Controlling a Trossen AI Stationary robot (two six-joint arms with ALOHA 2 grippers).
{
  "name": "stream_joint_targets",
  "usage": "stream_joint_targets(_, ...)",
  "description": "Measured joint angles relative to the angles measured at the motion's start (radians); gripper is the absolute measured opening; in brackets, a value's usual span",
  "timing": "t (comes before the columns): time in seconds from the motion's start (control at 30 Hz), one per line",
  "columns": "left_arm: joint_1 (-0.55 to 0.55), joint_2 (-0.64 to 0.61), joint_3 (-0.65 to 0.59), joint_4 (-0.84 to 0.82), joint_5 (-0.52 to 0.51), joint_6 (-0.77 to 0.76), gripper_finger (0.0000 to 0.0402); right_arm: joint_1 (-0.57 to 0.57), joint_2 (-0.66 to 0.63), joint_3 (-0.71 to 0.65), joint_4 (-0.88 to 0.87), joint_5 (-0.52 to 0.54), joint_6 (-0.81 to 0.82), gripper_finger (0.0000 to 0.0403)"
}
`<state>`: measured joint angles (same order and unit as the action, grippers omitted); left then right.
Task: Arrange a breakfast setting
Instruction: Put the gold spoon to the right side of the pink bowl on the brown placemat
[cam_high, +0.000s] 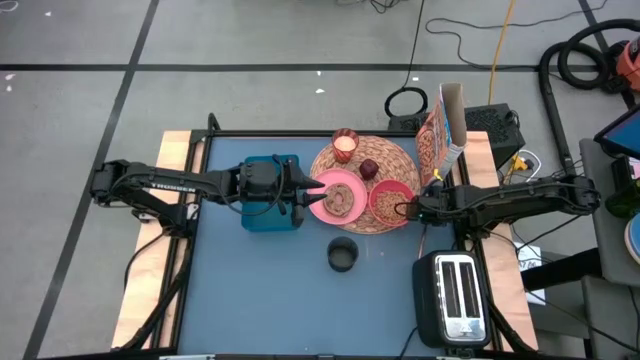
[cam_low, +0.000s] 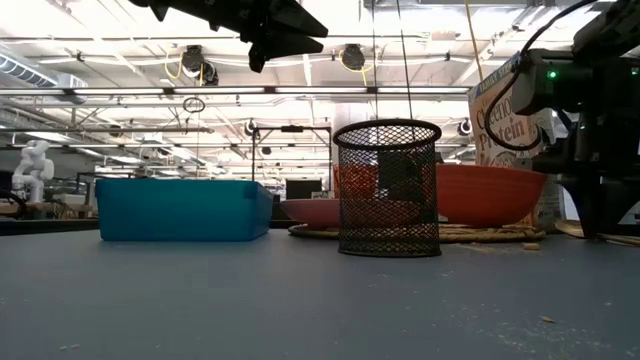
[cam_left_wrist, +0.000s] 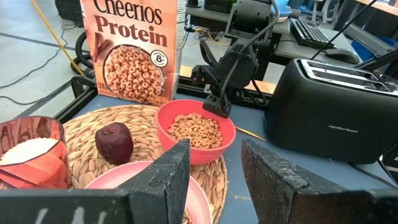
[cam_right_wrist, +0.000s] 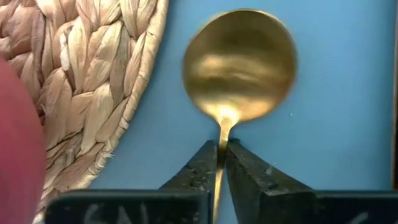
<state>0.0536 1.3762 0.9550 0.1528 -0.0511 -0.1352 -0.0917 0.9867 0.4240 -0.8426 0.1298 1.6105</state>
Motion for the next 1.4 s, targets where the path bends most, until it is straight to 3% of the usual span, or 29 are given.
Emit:
stream_joint_targets(0.13, 0.000, 0.000, 0.000, 0.000, 0.000, 0.000, 0.0150, 0.000, -0.001, 0.000, 0.000, 0.000, 0.001, 0.0008)
stream_joint_targets(0.73, 0.000, 0.000, 0.000, 0.000, 0.000, 0.000, 0.0150, 0.000, -0.039, -0.002, 0.017, 0.002, -0.009, 0.0004)
stream_joint_targets(1.13, 0.000, 0.000, 0.000, 0.000, 0.000, -0.004, 0.0150, 0.000, -0.142, -0.002, 0.019, 0.119, -0.026, 0.0003)
stream_joint_targets(1.4, 0.000, 0.000, 0.000, 0.001, 0.000, -0.004, 0.0150, 0.000, -0.144, -0.001, 0.098, 0.238, -0.059, 0.0002)
